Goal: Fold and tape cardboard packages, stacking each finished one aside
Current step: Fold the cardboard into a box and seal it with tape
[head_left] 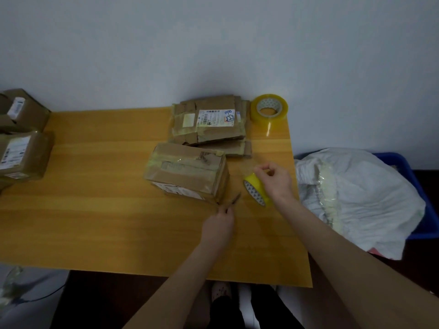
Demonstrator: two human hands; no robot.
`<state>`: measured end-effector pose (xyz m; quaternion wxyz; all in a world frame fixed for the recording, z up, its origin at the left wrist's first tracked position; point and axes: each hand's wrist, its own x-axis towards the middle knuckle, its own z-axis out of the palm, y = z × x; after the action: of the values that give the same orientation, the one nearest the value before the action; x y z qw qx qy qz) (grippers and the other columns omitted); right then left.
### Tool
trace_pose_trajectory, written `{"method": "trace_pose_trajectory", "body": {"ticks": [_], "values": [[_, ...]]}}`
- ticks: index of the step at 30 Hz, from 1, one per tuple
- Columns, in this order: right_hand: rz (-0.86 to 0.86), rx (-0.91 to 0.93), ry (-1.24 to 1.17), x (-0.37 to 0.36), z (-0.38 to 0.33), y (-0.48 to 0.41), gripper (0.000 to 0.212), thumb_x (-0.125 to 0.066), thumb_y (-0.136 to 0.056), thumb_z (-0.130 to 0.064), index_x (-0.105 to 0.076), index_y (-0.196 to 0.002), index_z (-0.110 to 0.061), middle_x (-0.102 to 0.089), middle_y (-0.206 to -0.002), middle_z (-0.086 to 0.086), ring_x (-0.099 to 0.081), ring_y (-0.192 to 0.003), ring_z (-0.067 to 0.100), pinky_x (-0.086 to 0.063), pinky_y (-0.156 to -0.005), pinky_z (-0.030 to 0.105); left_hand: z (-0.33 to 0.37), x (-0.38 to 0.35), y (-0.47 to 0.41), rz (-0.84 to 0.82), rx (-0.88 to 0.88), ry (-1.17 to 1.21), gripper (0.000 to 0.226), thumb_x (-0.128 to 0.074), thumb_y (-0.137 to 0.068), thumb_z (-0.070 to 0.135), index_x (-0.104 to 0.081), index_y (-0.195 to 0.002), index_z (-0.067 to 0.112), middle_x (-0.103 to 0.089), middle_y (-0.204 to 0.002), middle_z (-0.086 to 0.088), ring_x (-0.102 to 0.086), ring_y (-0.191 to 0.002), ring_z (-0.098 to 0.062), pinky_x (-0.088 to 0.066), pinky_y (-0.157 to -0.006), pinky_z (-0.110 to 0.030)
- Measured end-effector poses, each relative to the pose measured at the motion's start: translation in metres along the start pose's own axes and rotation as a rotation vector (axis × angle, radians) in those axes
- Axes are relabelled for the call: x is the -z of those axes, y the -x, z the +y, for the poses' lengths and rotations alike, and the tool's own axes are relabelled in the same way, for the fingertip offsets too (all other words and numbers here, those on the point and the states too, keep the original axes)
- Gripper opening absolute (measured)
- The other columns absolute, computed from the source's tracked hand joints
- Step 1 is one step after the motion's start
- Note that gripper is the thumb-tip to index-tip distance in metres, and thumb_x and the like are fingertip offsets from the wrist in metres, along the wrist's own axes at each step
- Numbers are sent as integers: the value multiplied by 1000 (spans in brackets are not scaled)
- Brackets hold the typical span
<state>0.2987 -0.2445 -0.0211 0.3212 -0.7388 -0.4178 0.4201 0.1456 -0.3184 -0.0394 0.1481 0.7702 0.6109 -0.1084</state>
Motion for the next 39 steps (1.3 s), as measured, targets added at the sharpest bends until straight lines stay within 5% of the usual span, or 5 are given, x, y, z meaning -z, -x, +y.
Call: {"method": "trace_pose_trajectory", "body": {"ticks": [4, 7, 13, 28, 39], "values": [[-17, -1, -20, -2, -2, 0, 18, -64, -90, -34, -67, -97, -18, -63, -92, 3, -56, -84, 18, -46, -73, 32, -7, 38, -1, 584, -198, 112, 13, -68, -81, 25, -64, -71, 16, -60, -69, 4, -54, -64, -11, -41, -53, -21], [-30, -4, -44, -3, -7, 0, 17, -63, -90, -35, -66, -97, -20, -64, -93, 2, -60, -87, 21, -53, -78, 41, -29, 72, -25, 760, -33, 223, 13, -61, -85, 27, -58, -80, 14, -55, -80, 1, -50, -76, -14, -41, -67, -24], [-11, 27, -59, -4, -12, -1, 12, -62, -91, -36, -64, -95, -24, -61, -85, -4, -59, -85, 19, -52, -75, 39, -35, 68, -54, 350, 209, 120, 69, -37, -97, 51, -20, -150, 12, -18, -158, -9, -9, -147, -25, -8, -118, -42], [-54, 272, 80, -33, -50, -22, 22, -57, -94, -21, -60, -117, -23, -62, -121, 1, -55, -113, 18, -43, -83, 28, -50, 56, -27, 269, 127, 40, 99, -63, -86, 42, 7, -152, 19, 12, -160, -9, 10, -147, -25, 1, -118, -44], [-303, 155, 21, -76, -38, 16, 13, -59, -93, -18, -60, -104, -25, -62, -116, -1, -56, -110, 17, -49, -87, 35, -87, 49, 16, 367, 546, 830, 107, -76, -75, 45, -6, -152, 19, -16, -154, -9, -29, -137, -28, -37, -105, -41]]}}
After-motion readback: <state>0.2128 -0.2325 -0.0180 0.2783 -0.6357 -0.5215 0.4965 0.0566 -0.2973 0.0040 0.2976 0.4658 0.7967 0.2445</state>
